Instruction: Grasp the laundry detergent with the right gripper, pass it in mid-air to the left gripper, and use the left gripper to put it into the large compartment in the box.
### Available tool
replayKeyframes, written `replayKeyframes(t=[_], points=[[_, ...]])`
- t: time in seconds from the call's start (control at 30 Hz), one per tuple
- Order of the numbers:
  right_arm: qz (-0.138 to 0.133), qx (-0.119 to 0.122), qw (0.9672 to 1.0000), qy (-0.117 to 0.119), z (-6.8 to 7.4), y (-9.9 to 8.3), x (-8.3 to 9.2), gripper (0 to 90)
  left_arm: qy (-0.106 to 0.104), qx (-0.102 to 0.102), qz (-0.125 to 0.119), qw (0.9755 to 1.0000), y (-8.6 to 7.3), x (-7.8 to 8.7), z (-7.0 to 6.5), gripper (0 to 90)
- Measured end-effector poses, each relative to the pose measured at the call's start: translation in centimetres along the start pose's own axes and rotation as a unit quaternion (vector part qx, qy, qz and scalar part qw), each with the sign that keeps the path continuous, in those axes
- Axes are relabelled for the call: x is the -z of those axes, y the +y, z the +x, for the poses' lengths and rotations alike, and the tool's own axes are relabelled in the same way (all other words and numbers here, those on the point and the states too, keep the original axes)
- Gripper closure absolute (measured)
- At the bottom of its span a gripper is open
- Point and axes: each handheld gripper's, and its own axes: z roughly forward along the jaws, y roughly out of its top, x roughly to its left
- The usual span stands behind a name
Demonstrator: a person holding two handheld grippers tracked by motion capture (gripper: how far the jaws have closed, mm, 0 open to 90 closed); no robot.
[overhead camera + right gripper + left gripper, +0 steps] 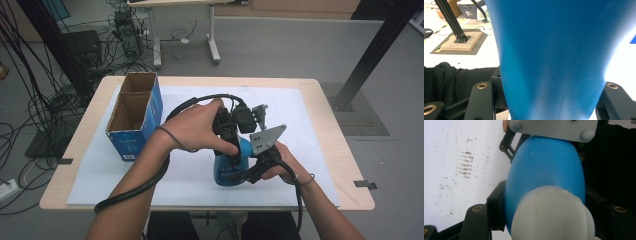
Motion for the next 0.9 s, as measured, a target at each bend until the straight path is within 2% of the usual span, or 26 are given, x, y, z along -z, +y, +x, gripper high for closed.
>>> replayKeyframes(t=[0.47,0.77,0.9], points=[[-0.001,0.003,1.0,-0.003,-0.07,0.22,-0.06,41.7,0.005,-0.002,-0.007,1.0,-0.25,0.25,-0.04,36.8],[-0.014,0.003,0.9999,-0.008,0.0,0.16,-0.13,41.2,0.007,-0.003,-0.006,0.9999,-0.18,0.5,-0.08,36.9],[-0.023,-0.002,0.9996,-0.015,0.0,0.06,-0.17,37.4,0.01,0.002,-0.003,0.9999,-0.12,0.5,-0.07,37.1]])
